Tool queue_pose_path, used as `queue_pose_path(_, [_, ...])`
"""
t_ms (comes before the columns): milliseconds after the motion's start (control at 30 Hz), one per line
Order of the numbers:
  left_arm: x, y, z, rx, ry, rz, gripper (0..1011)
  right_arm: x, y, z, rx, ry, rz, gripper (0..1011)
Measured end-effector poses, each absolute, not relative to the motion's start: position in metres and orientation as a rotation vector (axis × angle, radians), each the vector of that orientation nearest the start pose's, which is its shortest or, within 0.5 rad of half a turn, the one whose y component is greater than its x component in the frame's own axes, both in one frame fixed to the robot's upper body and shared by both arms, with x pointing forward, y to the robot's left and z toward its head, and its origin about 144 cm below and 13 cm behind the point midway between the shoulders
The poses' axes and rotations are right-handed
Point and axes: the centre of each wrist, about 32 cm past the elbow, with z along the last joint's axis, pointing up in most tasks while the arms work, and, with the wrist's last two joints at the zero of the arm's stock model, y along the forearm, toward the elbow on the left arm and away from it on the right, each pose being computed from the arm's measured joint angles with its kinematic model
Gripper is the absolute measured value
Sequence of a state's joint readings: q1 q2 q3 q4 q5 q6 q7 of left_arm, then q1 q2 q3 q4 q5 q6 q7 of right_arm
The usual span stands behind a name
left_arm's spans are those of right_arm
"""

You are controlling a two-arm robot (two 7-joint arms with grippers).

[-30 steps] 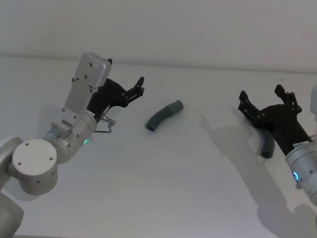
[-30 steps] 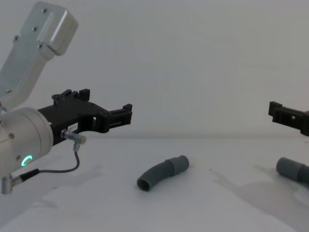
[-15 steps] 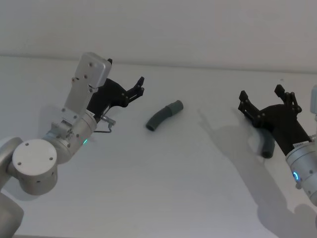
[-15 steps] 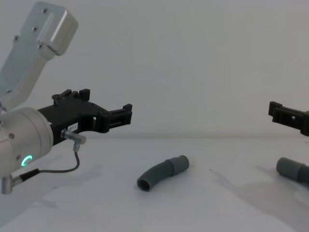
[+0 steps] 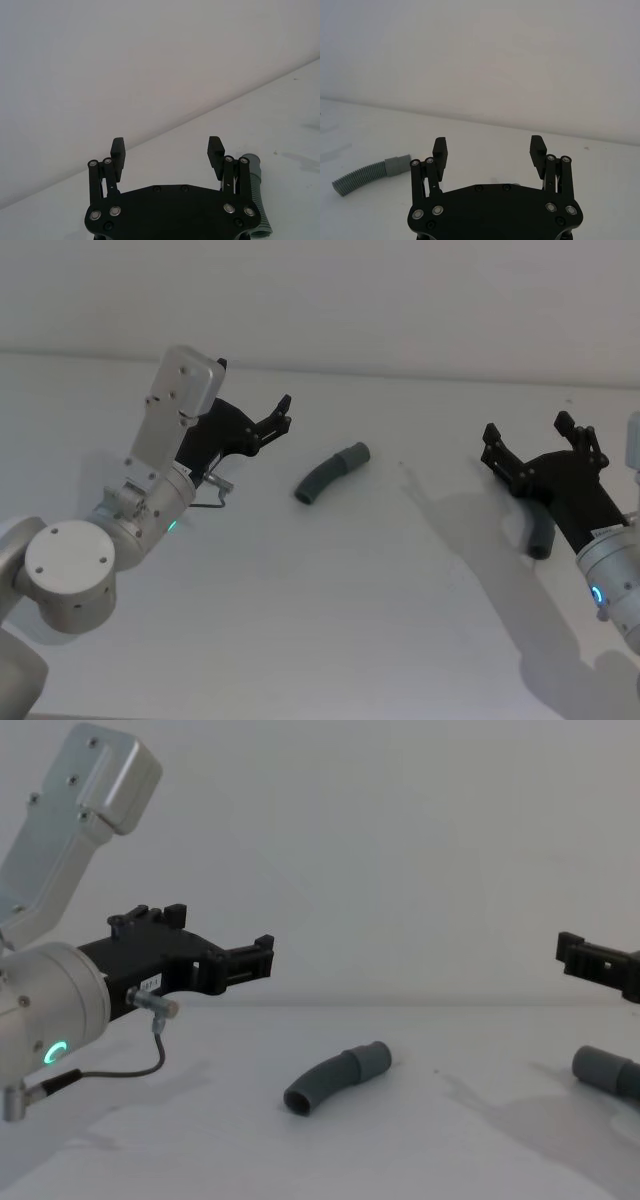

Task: Use both hands to pick up one end of the pipe from the table, align the ends, and insert them.

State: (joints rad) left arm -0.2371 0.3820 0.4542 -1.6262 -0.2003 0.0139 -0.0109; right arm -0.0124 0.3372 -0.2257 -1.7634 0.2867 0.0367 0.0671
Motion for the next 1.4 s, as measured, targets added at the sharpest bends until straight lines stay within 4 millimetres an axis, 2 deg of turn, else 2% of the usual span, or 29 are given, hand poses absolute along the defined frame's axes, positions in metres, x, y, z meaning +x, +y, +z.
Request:
queue_pose_path(400, [0.496, 0.200, 1.210, 0.112, -0.253, 1.067, 1000, 0.450, -0.243, 1.186, -0.084, -0.048, -1.232, 1000])
queue_pose_path(800, [0.514, 0.201, 1.218, 0.193, -0.211, 0.947, 1000, 0.451, -0.252, 1.184, -0.197, -0.028, -1.225, 1000])
queue_pose_path(1400, [0.544, 0.202, 1.230, 0.261, -0.151, 0.812, 1000, 0.445, -0.266, 1.203, -0.177, 0.054, -1.212, 1000])
